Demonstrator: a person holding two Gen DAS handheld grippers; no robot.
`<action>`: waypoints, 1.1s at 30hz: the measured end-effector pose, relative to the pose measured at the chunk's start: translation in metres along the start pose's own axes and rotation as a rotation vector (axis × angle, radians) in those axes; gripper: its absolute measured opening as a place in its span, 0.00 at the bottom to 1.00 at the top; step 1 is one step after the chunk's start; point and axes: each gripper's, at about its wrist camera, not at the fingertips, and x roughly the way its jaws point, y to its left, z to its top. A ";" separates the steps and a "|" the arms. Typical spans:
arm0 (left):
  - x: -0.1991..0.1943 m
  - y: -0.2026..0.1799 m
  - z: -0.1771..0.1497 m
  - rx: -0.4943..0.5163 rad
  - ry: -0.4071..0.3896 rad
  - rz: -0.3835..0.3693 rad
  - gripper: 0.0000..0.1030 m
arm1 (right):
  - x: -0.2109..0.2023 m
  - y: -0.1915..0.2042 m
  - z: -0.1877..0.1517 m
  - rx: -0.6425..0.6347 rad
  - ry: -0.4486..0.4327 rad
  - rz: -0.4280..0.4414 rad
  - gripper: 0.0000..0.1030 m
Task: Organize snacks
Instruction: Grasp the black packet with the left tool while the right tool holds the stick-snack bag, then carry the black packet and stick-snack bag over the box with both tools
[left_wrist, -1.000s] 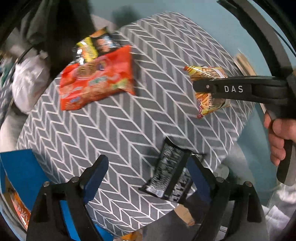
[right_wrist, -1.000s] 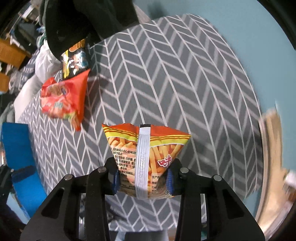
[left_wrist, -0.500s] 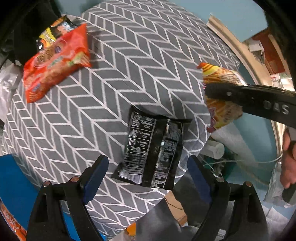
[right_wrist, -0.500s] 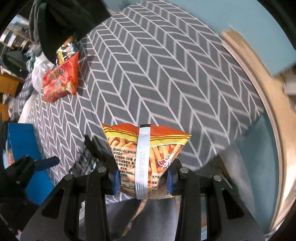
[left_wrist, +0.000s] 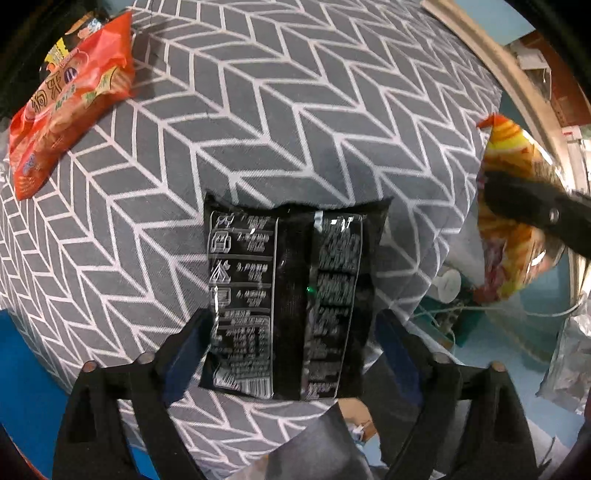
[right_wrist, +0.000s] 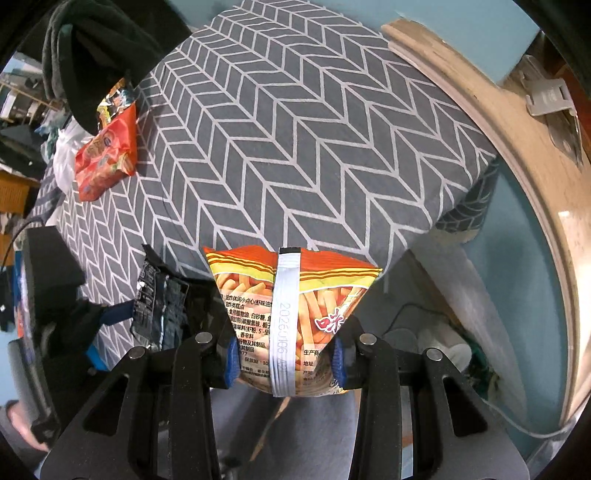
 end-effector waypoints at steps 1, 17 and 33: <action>0.001 -0.001 0.000 -0.006 -0.007 0.008 0.90 | -0.001 0.000 -0.001 -0.002 0.001 0.000 0.35; -0.022 0.047 -0.002 -0.133 -0.068 0.047 0.66 | -0.009 0.032 0.006 -0.136 -0.009 -0.034 0.35; -0.126 0.099 -0.057 -0.325 -0.206 0.074 0.66 | -0.028 0.092 0.018 -0.335 -0.018 -0.052 0.35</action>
